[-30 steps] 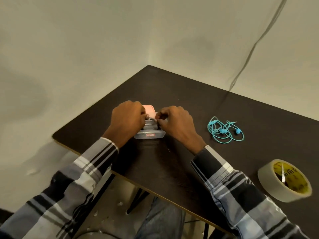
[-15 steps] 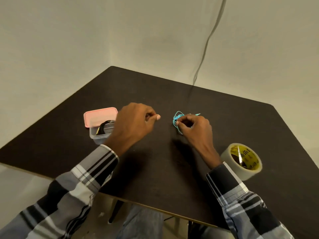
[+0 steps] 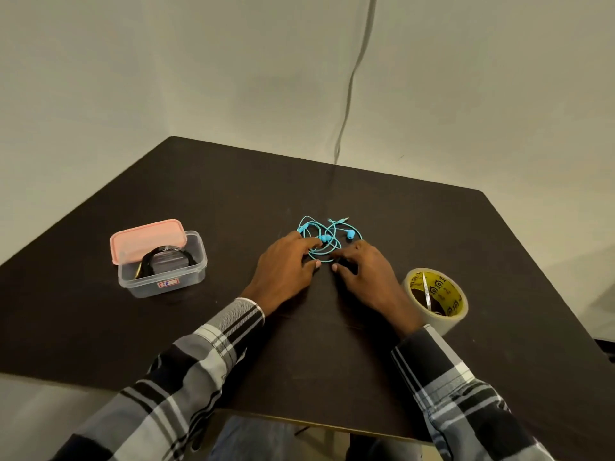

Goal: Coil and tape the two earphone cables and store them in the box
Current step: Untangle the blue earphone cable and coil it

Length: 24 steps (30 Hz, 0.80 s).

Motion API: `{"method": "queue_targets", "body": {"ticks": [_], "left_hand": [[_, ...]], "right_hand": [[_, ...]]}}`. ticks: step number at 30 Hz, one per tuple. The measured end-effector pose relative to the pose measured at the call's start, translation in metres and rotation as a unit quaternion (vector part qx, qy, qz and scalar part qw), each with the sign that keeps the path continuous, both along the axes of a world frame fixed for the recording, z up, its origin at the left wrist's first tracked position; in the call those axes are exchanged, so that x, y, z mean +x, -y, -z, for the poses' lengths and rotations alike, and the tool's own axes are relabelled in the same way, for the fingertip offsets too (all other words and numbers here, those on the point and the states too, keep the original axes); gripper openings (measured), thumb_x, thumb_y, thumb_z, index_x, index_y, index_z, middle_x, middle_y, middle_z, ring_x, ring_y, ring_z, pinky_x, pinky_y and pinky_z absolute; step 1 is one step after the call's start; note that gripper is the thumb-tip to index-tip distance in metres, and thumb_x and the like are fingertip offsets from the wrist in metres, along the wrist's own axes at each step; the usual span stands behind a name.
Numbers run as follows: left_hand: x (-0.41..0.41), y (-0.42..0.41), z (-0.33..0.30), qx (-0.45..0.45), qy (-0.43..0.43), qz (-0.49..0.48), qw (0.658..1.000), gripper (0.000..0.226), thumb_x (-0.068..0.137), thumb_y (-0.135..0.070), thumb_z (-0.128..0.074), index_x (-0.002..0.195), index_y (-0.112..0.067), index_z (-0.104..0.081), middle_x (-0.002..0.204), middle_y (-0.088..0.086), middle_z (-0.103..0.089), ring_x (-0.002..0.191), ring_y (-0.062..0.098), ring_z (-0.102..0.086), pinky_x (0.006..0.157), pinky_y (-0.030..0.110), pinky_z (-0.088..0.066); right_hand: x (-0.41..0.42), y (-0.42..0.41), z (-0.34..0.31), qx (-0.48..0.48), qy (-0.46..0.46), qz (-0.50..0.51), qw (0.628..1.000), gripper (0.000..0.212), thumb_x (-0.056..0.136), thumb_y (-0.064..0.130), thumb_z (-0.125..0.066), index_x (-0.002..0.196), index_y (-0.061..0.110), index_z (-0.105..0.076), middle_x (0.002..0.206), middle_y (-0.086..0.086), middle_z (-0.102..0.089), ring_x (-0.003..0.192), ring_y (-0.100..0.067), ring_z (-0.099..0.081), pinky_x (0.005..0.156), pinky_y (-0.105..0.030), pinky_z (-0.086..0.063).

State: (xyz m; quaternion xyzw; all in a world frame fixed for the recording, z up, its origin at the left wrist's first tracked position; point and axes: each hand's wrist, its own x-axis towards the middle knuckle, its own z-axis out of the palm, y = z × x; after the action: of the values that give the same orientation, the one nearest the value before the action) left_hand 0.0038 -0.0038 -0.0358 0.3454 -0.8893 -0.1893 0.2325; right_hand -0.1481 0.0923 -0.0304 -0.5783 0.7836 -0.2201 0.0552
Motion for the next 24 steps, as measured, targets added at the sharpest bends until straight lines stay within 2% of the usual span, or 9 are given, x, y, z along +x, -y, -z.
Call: {"method": "queue_targets", "body": {"ticks": [3,7,9,12,16,20,22,24], "left_hand": [[-0.002,0.000,0.003,-0.004,-0.016,-0.007,1.000,0.041,0.089,-0.036,-0.064,0.129,-0.030,-0.059,0.116,-0.005,-0.059,0.104,0.013,-0.058,0.080,0.025,-0.043],[-0.004,0.000,0.003,-0.007,-0.026,0.001,1.000,0.041,0.088,-0.033,-0.066,0.128,-0.029,-0.058,0.113,-0.009,-0.059,0.097,0.010,-0.058,0.076,0.022,-0.041],[-0.005,-0.001,0.001,-0.009,-0.031,0.012,0.999,0.041,0.088,-0.032,-0.066,0.128,-0.031,-0.056,0.116,-0.009,-0.058,0.098,0.012,-0.059,0.077,0.024,-0.042],[-0.007,0.000,-0.006,-0.018,-0.052,0.025,0.998,0.034,0.089,-0.029,-0.064,0.123,-0.028,-0.061,0.116,-0.007,-0.059,0.093,0.016,-0.062,0.076,0.029,-0.048],[-0.010,0.006,-0.027,-0.021,-0.114,0.066,0.991,0.021,0.087,-0.024,-0.068,0.108,-0.023,-0.068,0.105,-0.008,-0.058,0.078,0.008,-0.056,0.073,0.030,-0.054],[-0.014,0.007,-0.051,0.011,-0.190,0.121,0.974,0.031,0.084,-0.043,-0.064,0.095,-0.015,-0.072,0.095,-0.005,-0.063,0.076,0.009,-0.062,0.068,0.028,-0.055],[-0.014,0.010,-0.062,0.001,-0.205,0.107,0.973,0.027,0.087,-0.038,-0.064,0.090,-0.013,-0.073,0.088,-0.003,-0.067,0.076,0.012,-0.064,0.069,0.034,-0.056],[-0.012,0.015,-0.076,0.030,-0.240,0.081,0.967,0.016,0.090,-0.027,-0.066,0.087,-0.013,-0.073,0.082,-0.001,-0.071,0.073,0.015,-0.067,0.070,0.038,-0.056]], "right_hand": [[-0.002,0.000,0.002,0.003,-0.021,-0.008,1.000,0.027,0.095,0.027,-0.062,0.121,0.020,-0.068,0.113,-0.001,-0.055,0.108,-0.015,-0.049,0.082,-0.021,-0.035],[-0.001,-0.001,0.002,-0.024,-0.010,-0.028,0.999,0.007,0.093,0.015,-0.062,0.096,0.018,-0.068,0.102,0.005,-0.047,0.099,-0.013,-0.046,0.077,-0.020,-0.034],[-0.001,-0.001,0.002,-0.046,0.016,-0.044,0.998,0.013,0.093,0.009,-0.061,0.090,0.021,-0.062,0.101,0.006,-0.048,0.097,-0.012,-0.046,0.076,-0.018,-0.035],[-0.001,-0.002,-0.006,-0.107,0.074,-0.042,0.991,0.017,0.094,0.009,-0.059,0.089,0.025,-0.057,0.102,0.005,-0.053,0.097,-0.011,-0.049,0.077,-0.017,-0.037],[-0.003,0.001,-0.031,-0.192,0.177,-0.017,0.965,0.009,0.100,0.015,-0.054,0.093,0.013,-0.060,0.091,0.004,-0.064,0.084,-0.001,-0.061,0.070,-0.011,-0.047],[-0.005,0.007,-0.059,-0.246,0.258,-0.013,0.934,0.009,0.099,0.013,-0.057,0.095,0.012,-0.064,0.082,-0.002,-0.068,0.073,-0.008,-0.066,0.066,-0.026,-0.056],[-0.005,0.008,-0.074,-0.245,0.261,-0.020,0.934,0.008,0.097,0.014,-0.061,0.095,0.010,-0.067,0.078,-0.005,-0.070,0.068,-0.008,-0.066,0.065,-0.029,-0.056],[-0.004,0.004,-0.091,-0.239,0.275,-0.034,0.931,0.008,0.094,0.013,-0.066,0.095,0.007,-0.070,0.075,-0.011,-0.071,0.063,-0.005,-0.065,0.064,-0.026,-0.055]]}}
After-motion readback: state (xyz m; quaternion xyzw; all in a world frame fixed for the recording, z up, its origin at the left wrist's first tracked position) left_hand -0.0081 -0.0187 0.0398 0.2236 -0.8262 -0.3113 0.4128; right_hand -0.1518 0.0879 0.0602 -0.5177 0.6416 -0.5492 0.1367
